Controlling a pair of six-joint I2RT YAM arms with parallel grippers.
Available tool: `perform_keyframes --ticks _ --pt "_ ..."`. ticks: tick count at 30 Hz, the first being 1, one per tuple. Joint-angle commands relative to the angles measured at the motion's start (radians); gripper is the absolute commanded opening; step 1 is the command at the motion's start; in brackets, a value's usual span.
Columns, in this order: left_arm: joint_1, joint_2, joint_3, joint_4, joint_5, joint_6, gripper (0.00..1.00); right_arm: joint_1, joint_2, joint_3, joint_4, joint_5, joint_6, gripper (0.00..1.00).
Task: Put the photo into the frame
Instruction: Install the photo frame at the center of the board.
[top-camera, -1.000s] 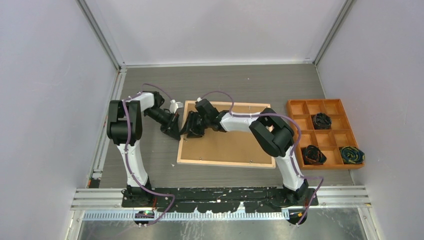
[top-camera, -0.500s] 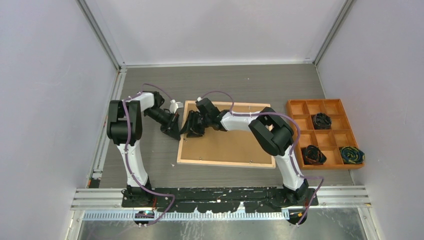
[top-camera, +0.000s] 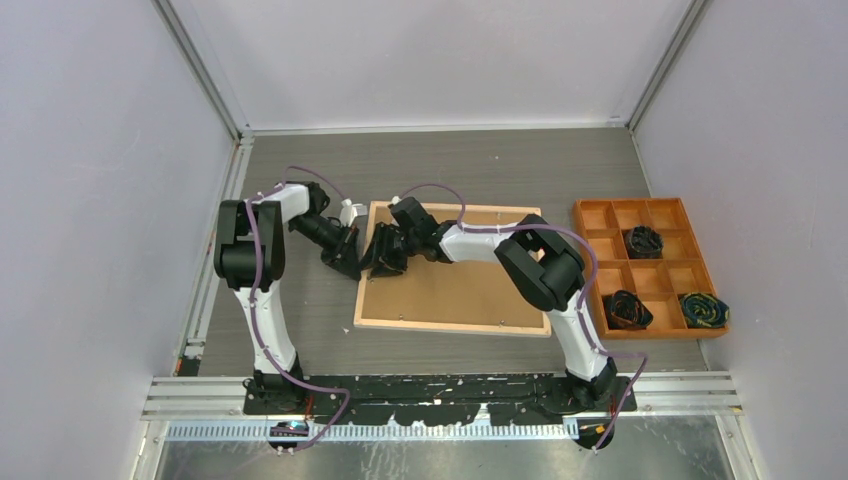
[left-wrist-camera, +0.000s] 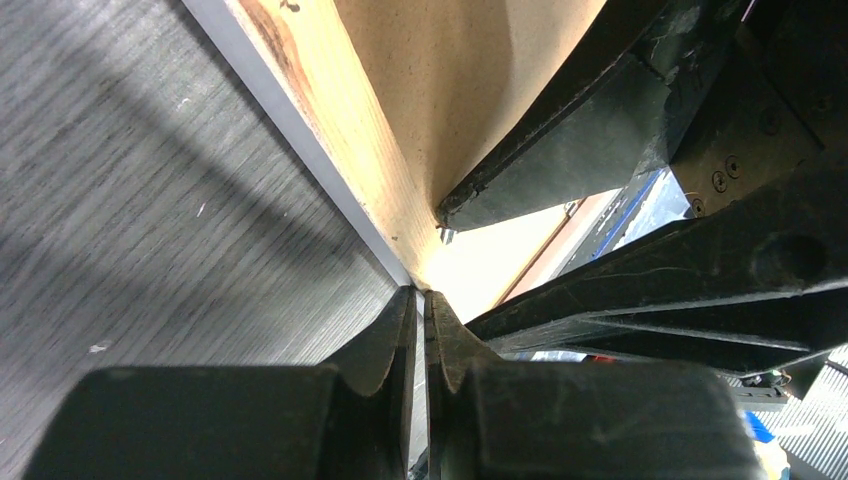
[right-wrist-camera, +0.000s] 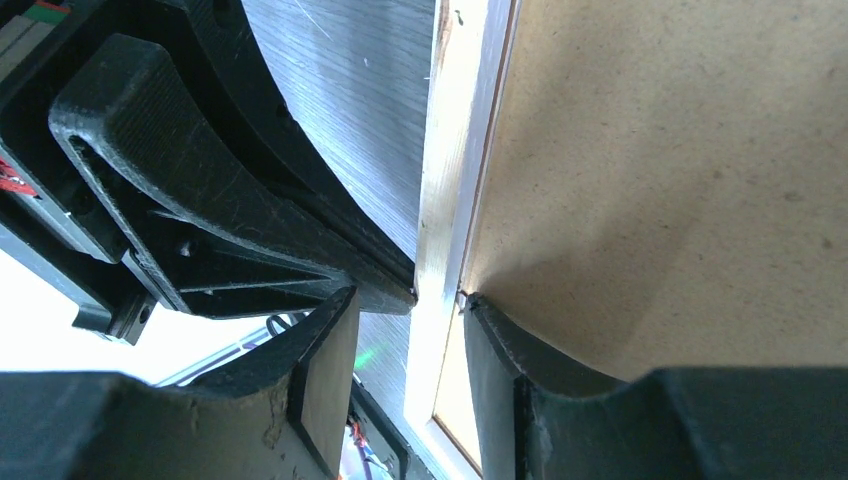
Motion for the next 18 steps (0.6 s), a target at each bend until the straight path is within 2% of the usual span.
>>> perform_keyframes --ticks 1,18 --pt "0.000 0.010 0.024 0.054 -0.069 0.036 0.07 0.009 0.016 0.012 -0.004 -0.026 0.006 0.48" --pt "0.001 0.009 0.031 0.049 -0.066 0.033 0.07 0.011 0.028 0.029 -0.031 -0.023 0.007 0.46"
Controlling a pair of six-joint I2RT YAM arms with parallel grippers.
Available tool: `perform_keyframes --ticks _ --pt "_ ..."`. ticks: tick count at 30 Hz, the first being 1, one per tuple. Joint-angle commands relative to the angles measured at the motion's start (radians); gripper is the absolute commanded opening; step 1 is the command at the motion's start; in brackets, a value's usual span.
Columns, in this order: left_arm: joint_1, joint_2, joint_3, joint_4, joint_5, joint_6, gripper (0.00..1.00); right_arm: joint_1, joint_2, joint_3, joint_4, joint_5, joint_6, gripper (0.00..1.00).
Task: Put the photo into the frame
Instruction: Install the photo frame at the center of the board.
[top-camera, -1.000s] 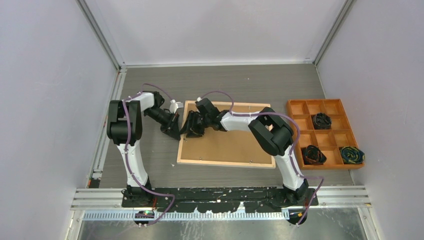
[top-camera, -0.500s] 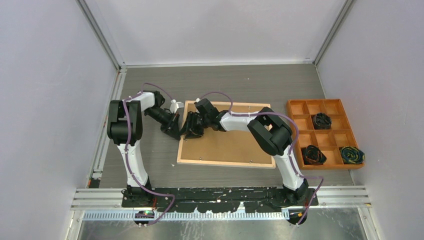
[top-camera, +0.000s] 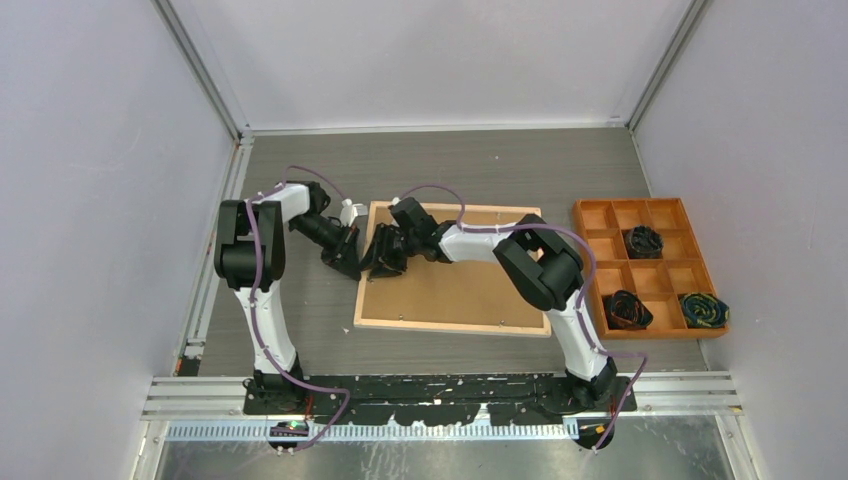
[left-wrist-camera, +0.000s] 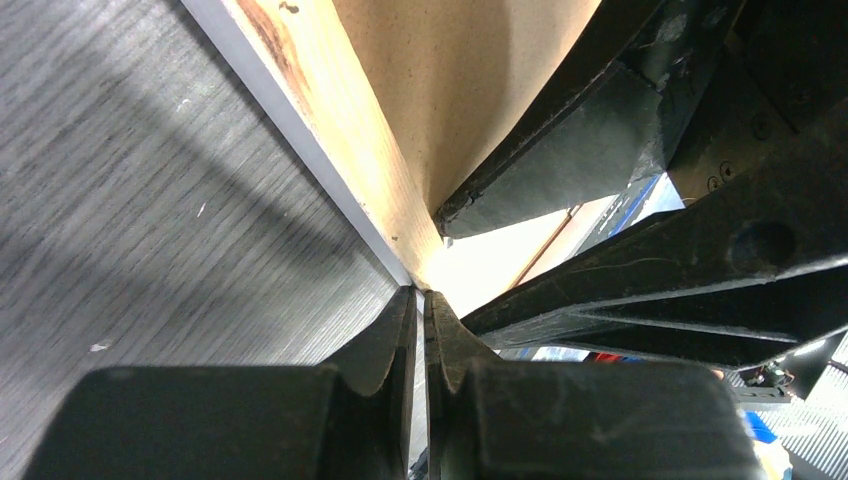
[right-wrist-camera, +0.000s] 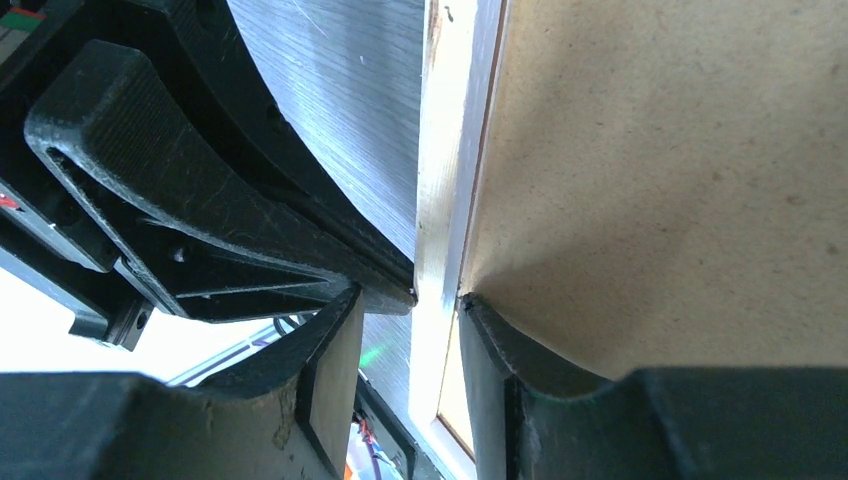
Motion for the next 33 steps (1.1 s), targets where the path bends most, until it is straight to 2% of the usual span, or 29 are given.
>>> perform_keyframes --ticks 1,3,6,7,9,10,17,19,22,29,33 --pt "0.001 0.009 0.027 0.053 -0.060 0.033 0.07 0.008 0.014 0.033 -0.045 -0.001 -0.025 0.45" --pt "0.001 0.007 0.027 0.051 -0.059 0.034 0.08 -0.008 -0.009 0.039 -0.069 0.012 -0.044 0.46" --pt "0.001 -0.005 0.030 0.037 -0.058 0.036 0.08 -0.040 -0.083 0.036 -0.142 0.056 -0.136 0.53" --pt "0.006 -0.012 0.033 0.030 -0.055 0.038 0.14 -0.039 -0.123 0.038 -0.209 0.103 -0.205 0.56" --pt "0.020 -0.034 0.048 0.007 -0.034 0.047 0.31 -0.022 -0.208 0.006 -0.281 0.173 -0.323 0.62" --pt "0.029 -0.046 0.057 -0.007 -0.026 0.054 0.36 -0.011 -0.255 -0.026 -0.302 0.194 -0.372 0.64" --pt "0.096 -0.134 0.108 -0.158 0.026 0.161 0.55 0.127 -0.532 -0.280 -0.419 0.356 -0.634 0.68" --pt "0.097 -0.178 0.097 -0.202 0.031 0.206 0.56 0.192 -0.559 -0.318 -0.472 0.405 -0.682 0.69" --pt "0.098 -0.234 0.059 -0.226 0.008 0.255 0.65 0.243 -0.558 -0.348 -0.505 0.447 -0.723 0.69" --pt "0.096 -0.338 -0.062 -0.160 -0.096 0.272 0.68 0.294 -0.539 -0.357 -0.495 0.601 -0.775 0.69" --pt "0.098 -0.340 -0.090 -0.170 -0.093 0.273 0.68 0.303 -0.533 -0.354 -0.481 0.612 -0.812 0.68"
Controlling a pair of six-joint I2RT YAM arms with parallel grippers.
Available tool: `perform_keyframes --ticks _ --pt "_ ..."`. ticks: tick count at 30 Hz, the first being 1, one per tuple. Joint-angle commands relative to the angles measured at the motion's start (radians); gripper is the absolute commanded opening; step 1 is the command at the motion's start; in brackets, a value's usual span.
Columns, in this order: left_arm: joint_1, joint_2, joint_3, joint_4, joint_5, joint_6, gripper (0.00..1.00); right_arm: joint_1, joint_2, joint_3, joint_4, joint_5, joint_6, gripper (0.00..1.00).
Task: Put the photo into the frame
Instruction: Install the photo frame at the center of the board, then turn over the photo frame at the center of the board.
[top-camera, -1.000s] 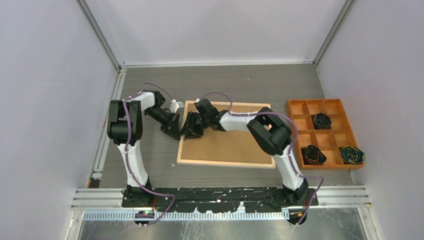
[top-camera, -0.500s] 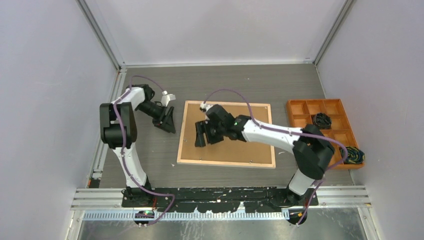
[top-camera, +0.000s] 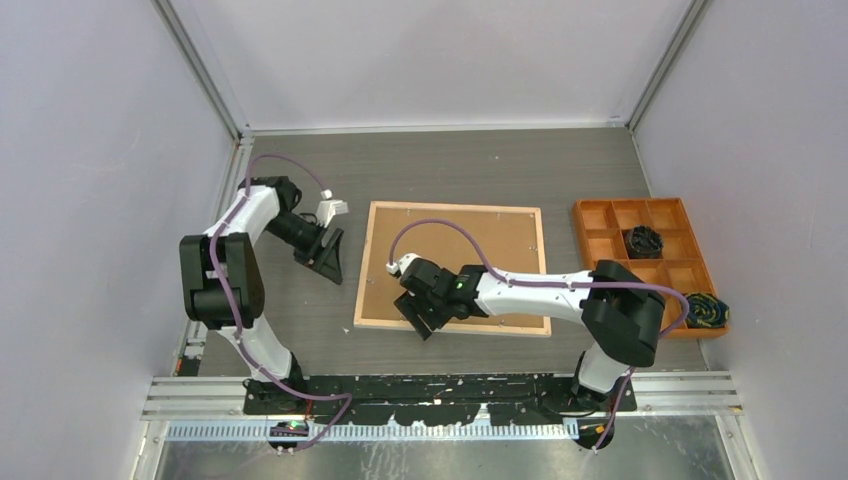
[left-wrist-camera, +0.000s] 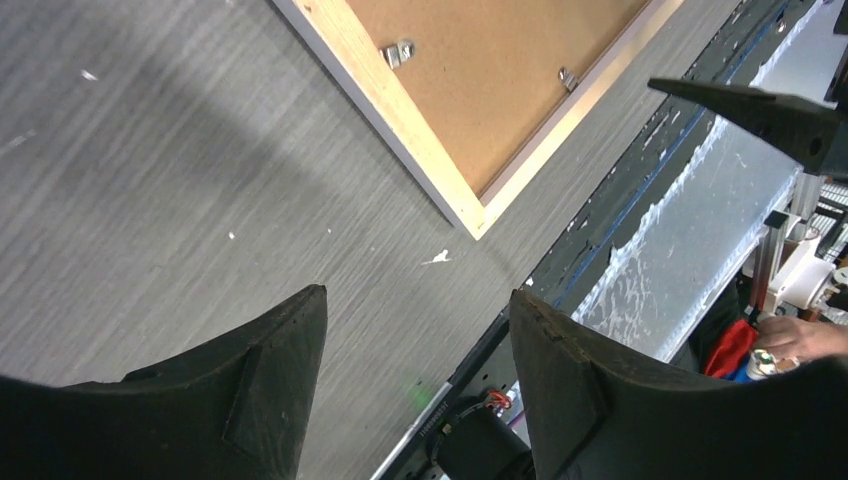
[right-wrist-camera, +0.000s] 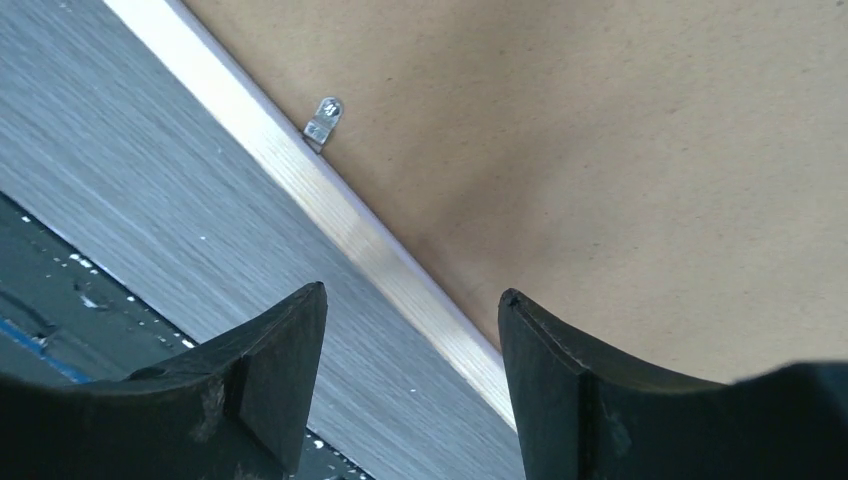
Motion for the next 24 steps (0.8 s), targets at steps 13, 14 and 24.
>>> perform_keyframes --ticks 13,14,24 --pt "0.000 -0.129 -0.104 0.021 0.085 0.122 1.00 0.059 0.113 0.078 -0.024 0.038 -0.136 0.58" --pt "0.000 -0.140 -0.108 0.019 0.097 0.137 1.00 0.060 0.117 0.083 -0.024 0.035 -0.137 0.54" --pt "0.000 -0.352 -0.295 0.160 0.094 0.335 1.00 0.061 0.134 0.229 -0.121 0.006 -0.207 0.01"
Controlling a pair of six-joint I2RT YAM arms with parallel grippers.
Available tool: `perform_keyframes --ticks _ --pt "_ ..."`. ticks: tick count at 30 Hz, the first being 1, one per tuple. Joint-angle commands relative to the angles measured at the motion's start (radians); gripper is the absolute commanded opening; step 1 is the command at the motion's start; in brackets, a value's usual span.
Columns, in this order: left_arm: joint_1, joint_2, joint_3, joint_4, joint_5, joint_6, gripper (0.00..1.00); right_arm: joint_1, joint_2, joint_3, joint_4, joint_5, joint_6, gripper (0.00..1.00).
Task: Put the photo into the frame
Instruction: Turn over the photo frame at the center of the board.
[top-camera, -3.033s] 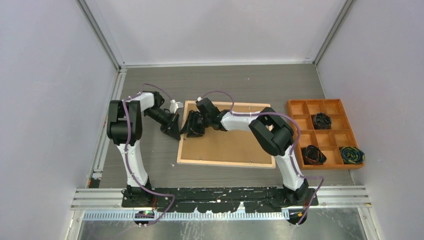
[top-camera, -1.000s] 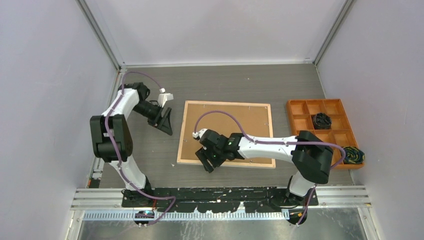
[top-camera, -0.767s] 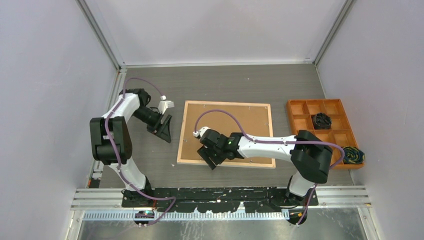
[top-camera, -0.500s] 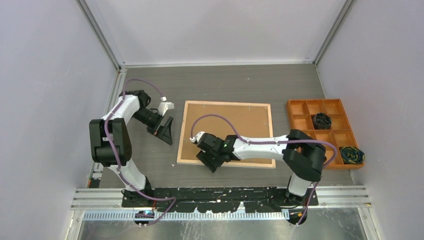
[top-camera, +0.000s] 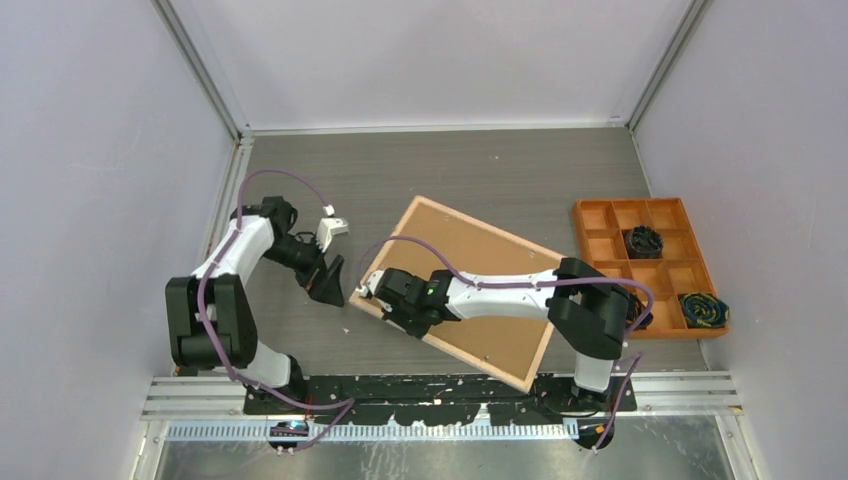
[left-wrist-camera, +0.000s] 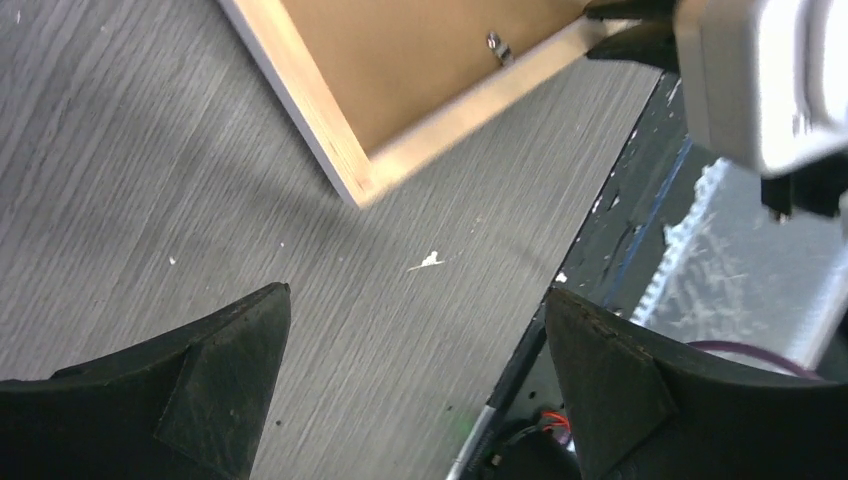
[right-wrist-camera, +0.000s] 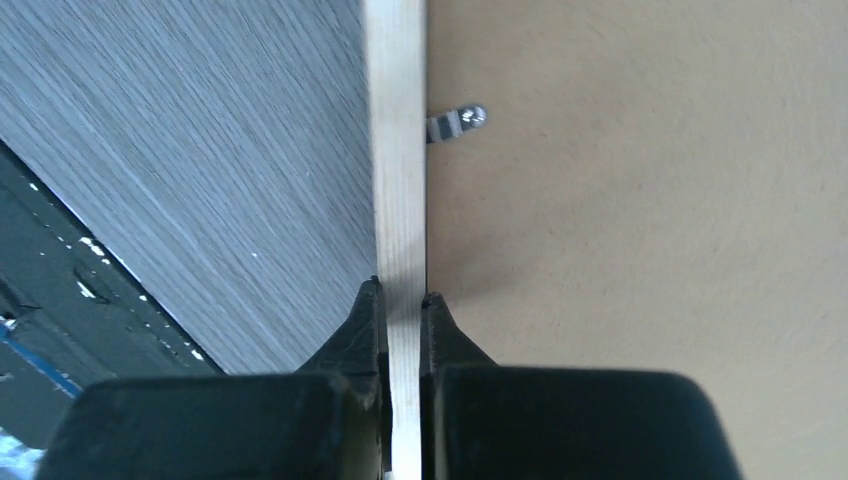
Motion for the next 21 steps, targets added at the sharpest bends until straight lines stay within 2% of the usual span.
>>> perform_keyframes --ticks 1,7,9,13,16,21 --pt "0.000 -0.183 -0.091 0.100 0.025 0.182 1.00 -0.006 -0.028 0.101 -0.085 0.003 0.013 0.01" --pt "-0.008 -0.474 -0.190 0.189 0.076 0.367 1.00 -0.007 -0.092 0.212 -0.152 -0.048 -0.009 0.01" --pt "-0.030 -0.560 -0.220 0.215 0.063 0.470 1.00 -0.008 -0.112 0.240 -0.170 -0.063 -0.010 0.01" --pt "-0.075 -0.741 -0.329 0.355 0.047 0.648 1.00 -0.019 -0.148 0.281 -0.184 -0.132 0.008 0.01" --pt "-0.096 -0.811 -0.403 0.457 0.053 0.765 0.99 -0.044 -0.188 0.308 -0.183 -0.214 0.055 0.01" --pt "-0.199 -0.833 -0.418 0.531 0.046 0.826 0.95 -0.089 -0.273 0.313 -0.171 -0.294 0.095 0.01"
